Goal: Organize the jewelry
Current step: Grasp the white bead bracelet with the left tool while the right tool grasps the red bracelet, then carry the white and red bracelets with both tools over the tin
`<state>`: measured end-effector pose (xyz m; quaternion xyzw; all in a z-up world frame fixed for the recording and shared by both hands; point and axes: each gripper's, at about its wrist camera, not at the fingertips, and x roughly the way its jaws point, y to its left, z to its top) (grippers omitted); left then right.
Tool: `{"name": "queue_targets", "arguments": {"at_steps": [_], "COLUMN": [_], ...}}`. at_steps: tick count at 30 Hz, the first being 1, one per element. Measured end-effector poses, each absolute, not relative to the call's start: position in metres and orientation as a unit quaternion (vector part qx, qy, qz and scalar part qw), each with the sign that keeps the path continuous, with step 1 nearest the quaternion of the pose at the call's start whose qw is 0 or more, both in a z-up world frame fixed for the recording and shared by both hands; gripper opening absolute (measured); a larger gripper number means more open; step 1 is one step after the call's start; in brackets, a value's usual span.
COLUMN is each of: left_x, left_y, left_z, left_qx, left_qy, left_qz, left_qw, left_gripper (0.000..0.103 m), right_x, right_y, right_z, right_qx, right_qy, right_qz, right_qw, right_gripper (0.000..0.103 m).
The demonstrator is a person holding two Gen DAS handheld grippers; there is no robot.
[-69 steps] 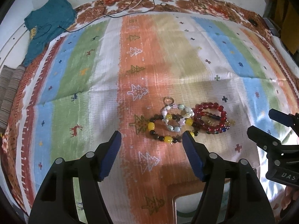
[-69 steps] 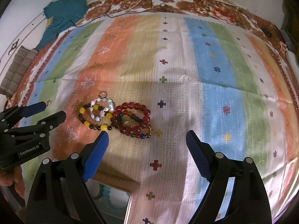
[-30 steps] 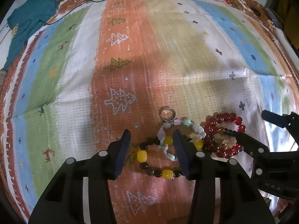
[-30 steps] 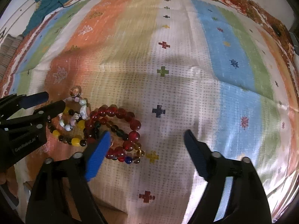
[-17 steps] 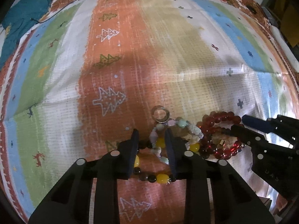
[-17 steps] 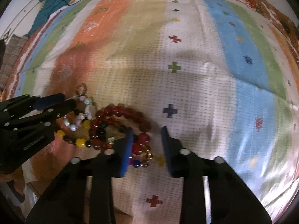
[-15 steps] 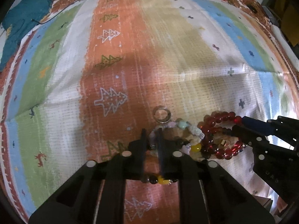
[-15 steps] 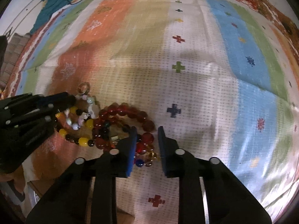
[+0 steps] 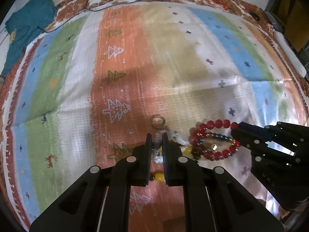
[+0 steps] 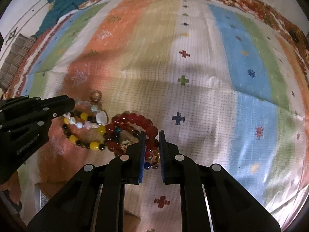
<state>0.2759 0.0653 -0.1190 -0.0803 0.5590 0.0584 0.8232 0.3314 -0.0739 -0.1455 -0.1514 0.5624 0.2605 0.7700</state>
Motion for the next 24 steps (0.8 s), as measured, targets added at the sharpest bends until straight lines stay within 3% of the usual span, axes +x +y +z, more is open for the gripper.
{"name": "queue_targets", "arguments": {"at_steps": [24], "left_x": [0.233], "left_y": [0.039], "left_z": [-0.051], "left_qx": [-0.061], "left_qy": [0.500], "left_qz": [0.054], "left_qw": [0.862], "left_gripper": [0.010], "right_x": [0.292], "right_y": [-0.094], "right_z": [-0.086], "right_qx": [-0.135], "right_qy": [0.497], "right_qz": [0.272], "right_qw": [0.813], "right_gripper": [0.014]}}
